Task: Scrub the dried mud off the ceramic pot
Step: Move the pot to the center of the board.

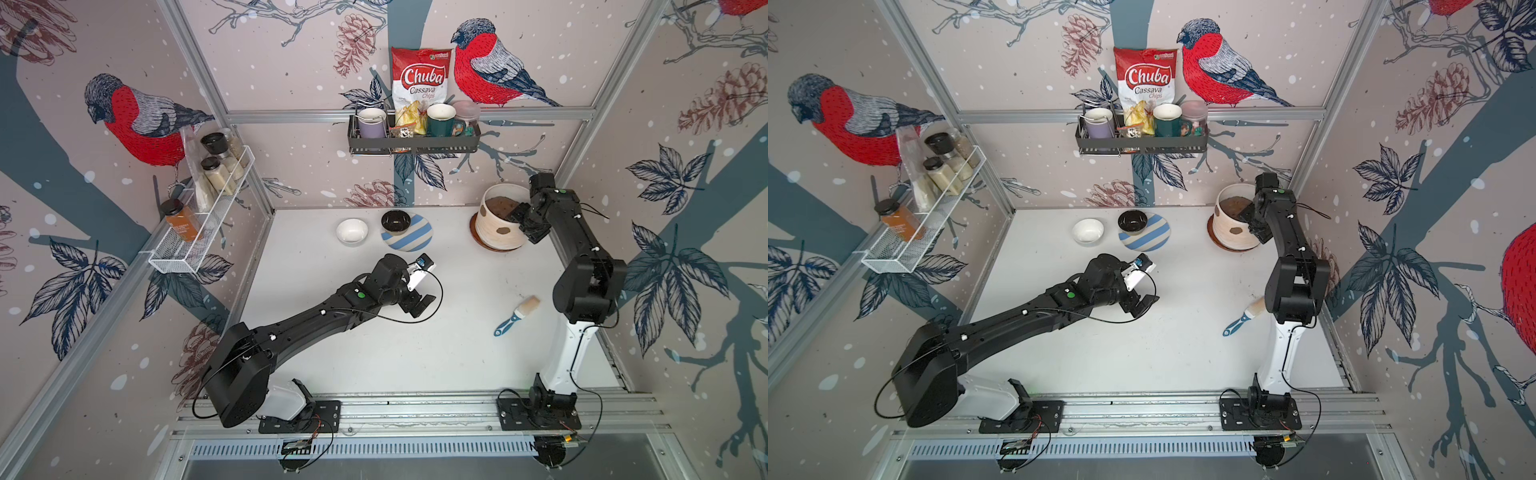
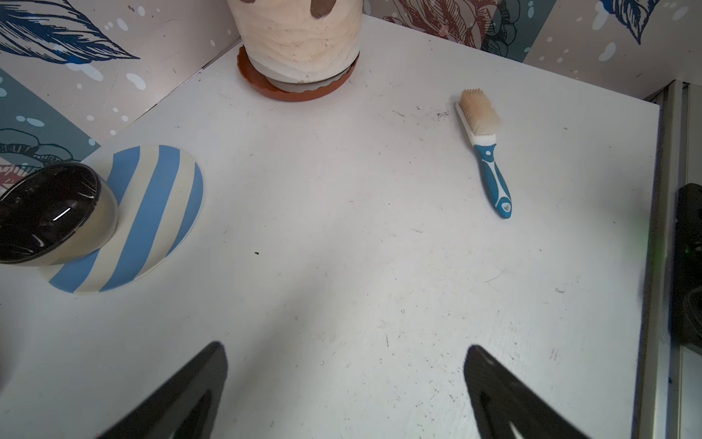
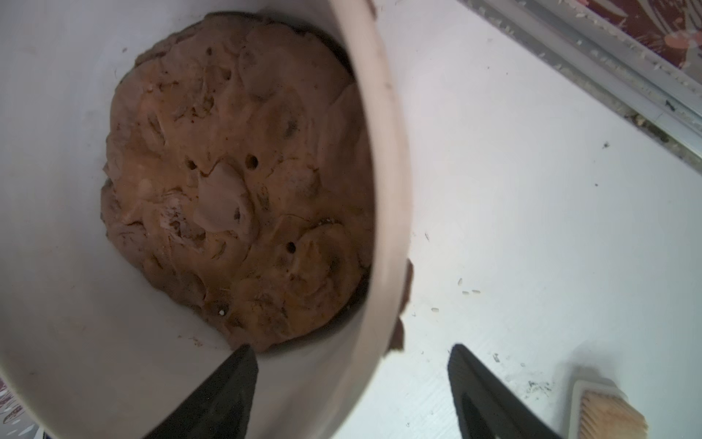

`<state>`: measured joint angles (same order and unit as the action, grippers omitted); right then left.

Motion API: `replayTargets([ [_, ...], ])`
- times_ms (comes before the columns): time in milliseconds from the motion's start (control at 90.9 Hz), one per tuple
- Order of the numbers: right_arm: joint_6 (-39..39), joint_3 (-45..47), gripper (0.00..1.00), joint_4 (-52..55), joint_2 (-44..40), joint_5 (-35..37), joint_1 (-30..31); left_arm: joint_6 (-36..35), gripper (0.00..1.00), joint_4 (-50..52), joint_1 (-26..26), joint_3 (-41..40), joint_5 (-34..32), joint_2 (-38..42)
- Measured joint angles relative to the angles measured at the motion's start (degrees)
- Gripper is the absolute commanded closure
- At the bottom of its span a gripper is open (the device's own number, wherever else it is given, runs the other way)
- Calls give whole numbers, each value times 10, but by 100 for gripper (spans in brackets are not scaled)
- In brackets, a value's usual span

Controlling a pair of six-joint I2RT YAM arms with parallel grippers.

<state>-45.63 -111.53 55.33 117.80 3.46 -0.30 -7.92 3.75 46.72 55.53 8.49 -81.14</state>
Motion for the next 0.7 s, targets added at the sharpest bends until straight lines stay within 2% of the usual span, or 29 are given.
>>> replayTargets([
  [363,-25,52,16,46,-27,40,80,-10,3,24,0,9,21,14],
  [704,-10,71,15,80,-39,9,115,-14,3,29,0,-1,20,32],
])
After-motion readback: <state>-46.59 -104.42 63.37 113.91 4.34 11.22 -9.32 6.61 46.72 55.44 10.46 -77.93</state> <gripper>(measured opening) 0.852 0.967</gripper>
